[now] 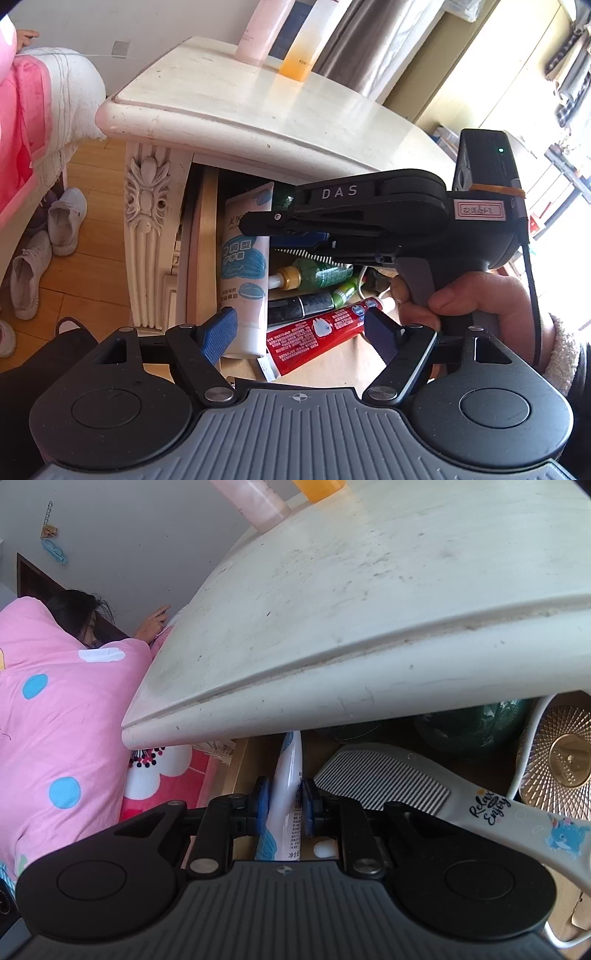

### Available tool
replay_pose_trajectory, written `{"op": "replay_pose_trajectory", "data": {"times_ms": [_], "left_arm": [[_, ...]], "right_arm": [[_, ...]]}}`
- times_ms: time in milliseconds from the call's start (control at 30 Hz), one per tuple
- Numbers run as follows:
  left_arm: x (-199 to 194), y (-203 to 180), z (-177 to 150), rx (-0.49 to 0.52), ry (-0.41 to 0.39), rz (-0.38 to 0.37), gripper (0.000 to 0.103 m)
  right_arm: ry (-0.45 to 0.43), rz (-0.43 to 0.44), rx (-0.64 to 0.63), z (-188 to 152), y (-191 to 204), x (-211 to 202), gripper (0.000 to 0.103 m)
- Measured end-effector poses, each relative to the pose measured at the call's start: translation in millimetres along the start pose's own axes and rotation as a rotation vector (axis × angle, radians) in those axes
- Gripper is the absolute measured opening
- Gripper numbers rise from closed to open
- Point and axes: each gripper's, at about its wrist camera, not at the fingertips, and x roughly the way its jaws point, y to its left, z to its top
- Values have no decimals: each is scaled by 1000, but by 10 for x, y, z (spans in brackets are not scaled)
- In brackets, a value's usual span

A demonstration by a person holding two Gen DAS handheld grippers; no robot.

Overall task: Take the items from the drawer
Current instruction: 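Reach the right tool into the drawer and close it on the pink hand cream tube, then pull the pink hand cream tube up out of the drawer with the right tool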

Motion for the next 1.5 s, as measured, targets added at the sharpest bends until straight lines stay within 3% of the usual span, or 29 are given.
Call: {"op": "replay_pose_trajectory", "data": {"times_ms": [233,867,1033,1167,1300,1500], "left_arm": [[61,-33,40,9,19,23,74],[174,-117,109,47,48,133,46],[187,-112,102,47,49,110,39],[190,-111,89,50,45,104,38],[186,-110,85,56,43,97,38],[179,-105,78,51,37,84,38]], "right_arm": [[17,30,52,-75,-72,-127,19],[-19,96,239,-281,-399,-448,19],[1,98,283,-288,-457,-430,22],[17,101,295,-270,-456,-372,24],[24,88,315,-249,-464,-317,35],[31,89,327,-200,-432,-182,35]]}}
